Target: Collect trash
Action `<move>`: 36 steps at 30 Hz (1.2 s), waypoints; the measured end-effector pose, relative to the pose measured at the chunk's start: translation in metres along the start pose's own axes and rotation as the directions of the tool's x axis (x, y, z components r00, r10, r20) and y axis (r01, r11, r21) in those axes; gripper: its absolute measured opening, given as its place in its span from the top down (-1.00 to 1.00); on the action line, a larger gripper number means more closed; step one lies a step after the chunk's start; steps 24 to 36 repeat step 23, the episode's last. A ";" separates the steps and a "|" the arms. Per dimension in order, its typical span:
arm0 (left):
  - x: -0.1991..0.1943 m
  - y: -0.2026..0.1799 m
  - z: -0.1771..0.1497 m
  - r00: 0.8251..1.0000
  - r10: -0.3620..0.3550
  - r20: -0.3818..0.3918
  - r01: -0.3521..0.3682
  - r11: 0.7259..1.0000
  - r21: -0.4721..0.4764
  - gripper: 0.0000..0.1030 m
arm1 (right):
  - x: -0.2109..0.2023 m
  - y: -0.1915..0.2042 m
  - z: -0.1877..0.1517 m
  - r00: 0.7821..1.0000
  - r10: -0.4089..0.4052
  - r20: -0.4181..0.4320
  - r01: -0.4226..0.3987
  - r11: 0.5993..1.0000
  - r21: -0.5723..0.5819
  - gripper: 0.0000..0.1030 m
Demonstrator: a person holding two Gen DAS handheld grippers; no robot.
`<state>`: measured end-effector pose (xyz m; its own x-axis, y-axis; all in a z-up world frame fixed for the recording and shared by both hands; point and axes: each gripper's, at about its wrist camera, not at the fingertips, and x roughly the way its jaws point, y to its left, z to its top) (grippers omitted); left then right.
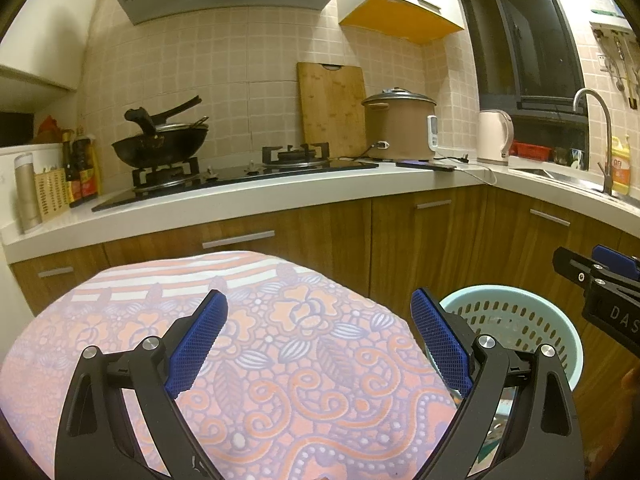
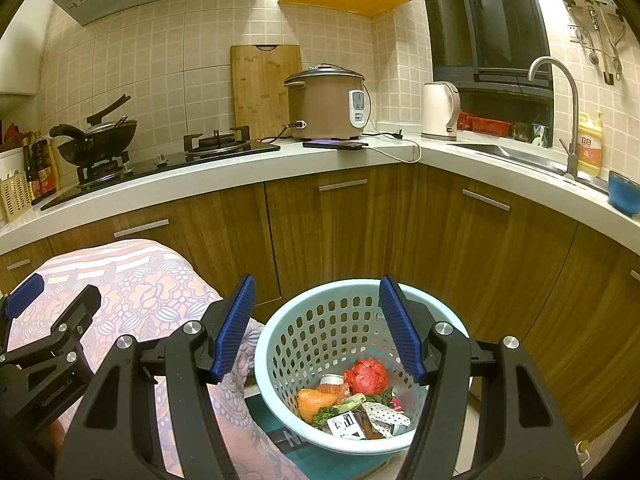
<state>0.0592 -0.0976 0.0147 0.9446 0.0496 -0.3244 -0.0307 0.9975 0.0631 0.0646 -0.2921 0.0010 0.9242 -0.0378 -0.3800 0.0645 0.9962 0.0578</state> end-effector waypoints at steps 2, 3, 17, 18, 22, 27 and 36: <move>0.000 0.000 0.000 1.000 0.002 0.000 -0.002 1.000 0.000 -0.76 | 0.000 -0.001 0.000 1.000 0.001 -0.001 -0.001 1.000 0.000 -0.18; 0.000 0.000 0.000 1.000 0.002 -0.001 -0.002 1.000 0.001 -0.76 | 0.000 0.000 0.000 1.000 -0.001 -0.001 0.001 1.000 0.001 -0.18; 0.004 -0.002 -0.001 0.999 -0.025 -0.030 0.026 1.000 0.006 -0.80 | -0.005 -0.003 0.000 1.000 -0.013 0.002 0.013 1.000 0.013 -0.18; 0.004 -0.001 0.000 0.999 -0.030 -0.029 0.030 1.000 0.001 -0.81 | -0.005 -0.003 -0.001 1.000 -0.013 0.002 0.013 1.000 0.015 -0.18; 0.005 0.002 0.000 0.999 -0.031 -0.031 0.031 0.999 -0.007 -0.81 | -0.005 -0.004 -0.002 1.000 -0.016 -0.003 0.016 1.000 0.015 -0.18; 0.005 0.002 -0.001 0.999 -0.034 -0.032 0.034 0.999 -0.009 -0.81 | -0.004 -0.004 -0.002 1.000 -0.016 -0.004 0.016 1.000 0.015 -0.18; 0.005 0.002 -0.001 0.999 -0.034 -0.032 0.034 0.999 -0.009 -0.81 | -0.004 -0.004 -0.002 1.000 -0.016 -0.004 0.016 1.000 0.015 -0.18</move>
